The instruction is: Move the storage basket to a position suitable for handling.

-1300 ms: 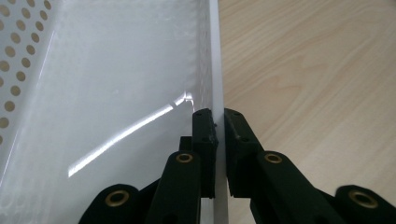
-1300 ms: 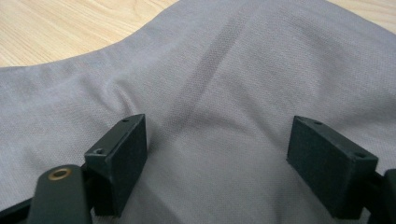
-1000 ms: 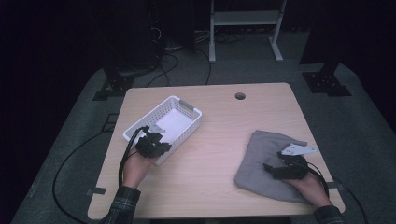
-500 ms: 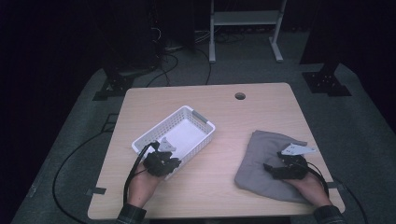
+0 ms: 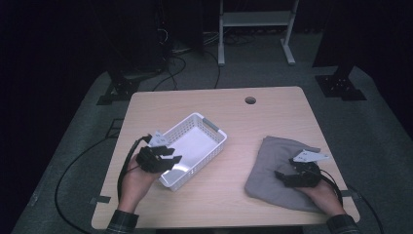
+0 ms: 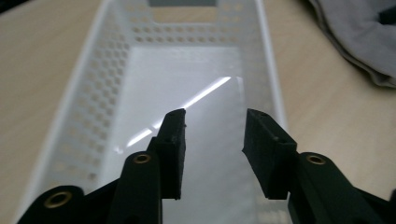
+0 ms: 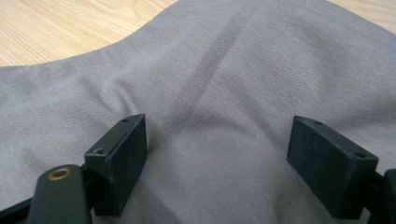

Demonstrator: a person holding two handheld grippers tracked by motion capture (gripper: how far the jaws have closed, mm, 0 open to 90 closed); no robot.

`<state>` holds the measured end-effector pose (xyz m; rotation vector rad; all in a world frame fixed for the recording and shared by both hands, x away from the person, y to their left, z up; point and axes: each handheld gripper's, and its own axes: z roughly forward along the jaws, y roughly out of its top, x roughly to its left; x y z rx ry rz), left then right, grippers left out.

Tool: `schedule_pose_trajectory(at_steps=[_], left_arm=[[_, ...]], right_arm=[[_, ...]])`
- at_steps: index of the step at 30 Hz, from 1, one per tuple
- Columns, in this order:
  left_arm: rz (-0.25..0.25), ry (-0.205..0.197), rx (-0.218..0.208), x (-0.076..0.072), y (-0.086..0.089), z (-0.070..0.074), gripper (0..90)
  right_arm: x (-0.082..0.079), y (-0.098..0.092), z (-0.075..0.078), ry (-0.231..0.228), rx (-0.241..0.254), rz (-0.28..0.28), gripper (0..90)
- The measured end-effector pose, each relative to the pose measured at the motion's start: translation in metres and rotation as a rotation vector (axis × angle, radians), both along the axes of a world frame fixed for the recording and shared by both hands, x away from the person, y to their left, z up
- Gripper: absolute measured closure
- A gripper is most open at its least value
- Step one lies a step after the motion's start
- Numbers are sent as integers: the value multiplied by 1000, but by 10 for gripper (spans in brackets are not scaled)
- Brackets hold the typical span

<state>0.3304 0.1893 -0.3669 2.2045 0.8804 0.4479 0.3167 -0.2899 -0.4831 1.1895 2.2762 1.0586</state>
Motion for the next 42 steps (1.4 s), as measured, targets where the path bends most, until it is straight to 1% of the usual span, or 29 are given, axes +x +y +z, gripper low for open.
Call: schedule_pose_trajectory(at_steps=[2, 6, 7, 8, 9, 12, 13, 14, 16, 18, 19, 21, 22, 24, 25, 27, 29, 31, 32, 34, 36, 37, 42], left_arm=[[26, -29, -7, 14, 11, 3, 572], [54, -41, 17, 39, 23, 2, 566], [59, -37, 31, 48, 25, 0, 566], [68, -39, 42, 52, 27, -1, 566], [72, -38, 63, 58, 29, -3, 566], [90, -6, 73, 75, 34, -11, 566], [90, 11, 78, 80, 35, -15, 567], [89, 26, 70, 85, 37, -18, 572], [95, 44, 69, 90, 39, -21, 600], [100, 64, 81, 94, 39, -25, 624], [98, 73, 88, 96, 40, -26, 636], [94, 92, 88, 100, 40, -29, 673], [98, 97, 89, 101, 39, -30, 686], [91, 114, 95, 103, 38, -32, 724], [95, 124, 100, 104, 38, -33, 743], [103, 130, 117, 105, 37, -35, 787], [110, 132, 103, 104, 38, -36, 797], [117, 135, 98, 102, 38, -36, 808], [123, 139, 98, 100, 38, -36, 816], [142, 147, 80, 96, 39, -36, 830], [163, 149, 80, 91, 42, -36, 834], [184, 150, 73, 87, 44, -36, 834], [245, 155, 49, 72, 57, -37, 838]], right_arm=[[0, 0, 0, 0, -1, -1, 187], [0, 0, 0, 0, -1, -1, 188], [0, 0, 0, -1, -2, 0, 188], [0, 0, 0, -1, -2, 0, 188], [0, 0, 0, -1, -2, 0, 188], [0, 0, 0, 0, -1, -1, 188], [0, 0, 0, 0, -1, -1, 188], [0, 0, 0, 0, -1, -1, 188], [0, 0, 0, 0, -1, -1, 187], [0, 0, 0, 0, -1, 0, 187], [0, 0, 0, -1, 0, 0, 187], [0, 0, 0, 0, 0, 0, 188], [0, 0, 0, 0, -1, 0, 187], [0, 0, 0, 0, 0, 0, 187], [0, 0, 0, 0, -1, 0, 187], [0, 0, 0, 0, -1, -1, 188], [0, 0, 0, -1, 0, -1, 188], [0, 0, 0, 0, -1, 0, 187], [0, 0, 0, 0, 0, 0, 187], [0, 0, 0, 0, -1, 0, 188], [0, 0, 0, 0, -1, 0, 187], [0, 0, 0, 0, 0, 0, 188], [0, 0, 0, -1, -1, -1, 187]])
